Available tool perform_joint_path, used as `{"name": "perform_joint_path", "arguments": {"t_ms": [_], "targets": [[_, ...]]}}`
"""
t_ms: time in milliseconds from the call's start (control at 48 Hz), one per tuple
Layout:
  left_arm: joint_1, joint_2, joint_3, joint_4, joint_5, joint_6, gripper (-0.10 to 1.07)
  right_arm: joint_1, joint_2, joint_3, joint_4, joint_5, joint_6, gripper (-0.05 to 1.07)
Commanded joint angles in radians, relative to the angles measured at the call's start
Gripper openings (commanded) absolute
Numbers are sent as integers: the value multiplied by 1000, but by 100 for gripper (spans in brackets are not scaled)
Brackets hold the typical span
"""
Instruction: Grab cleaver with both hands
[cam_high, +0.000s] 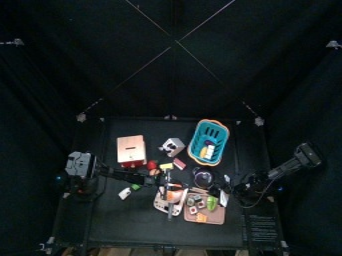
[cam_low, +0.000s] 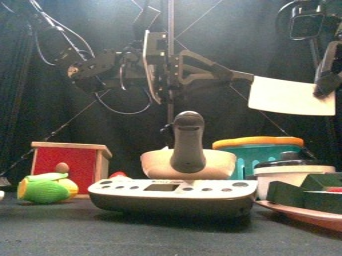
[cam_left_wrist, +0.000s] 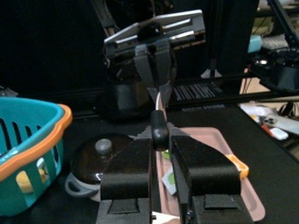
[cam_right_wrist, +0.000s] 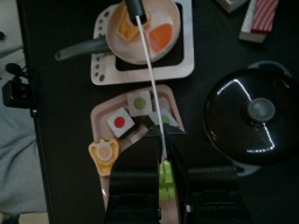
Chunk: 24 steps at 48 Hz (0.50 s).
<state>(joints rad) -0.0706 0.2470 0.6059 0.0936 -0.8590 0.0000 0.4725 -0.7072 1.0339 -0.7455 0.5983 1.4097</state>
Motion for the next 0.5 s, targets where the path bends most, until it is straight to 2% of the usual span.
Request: {"name": "perform_joint_path", "arguments": {"t_ms": [0, 479], "targets": [[-23, 2, -29, 0, 25, 2, 44, 17, -15, -37, 25, 51, 2, 41], [-69, 84, -123, -11, 75, -5, 44, 104, -17, -48, 115, 146, 2, 41]]}}
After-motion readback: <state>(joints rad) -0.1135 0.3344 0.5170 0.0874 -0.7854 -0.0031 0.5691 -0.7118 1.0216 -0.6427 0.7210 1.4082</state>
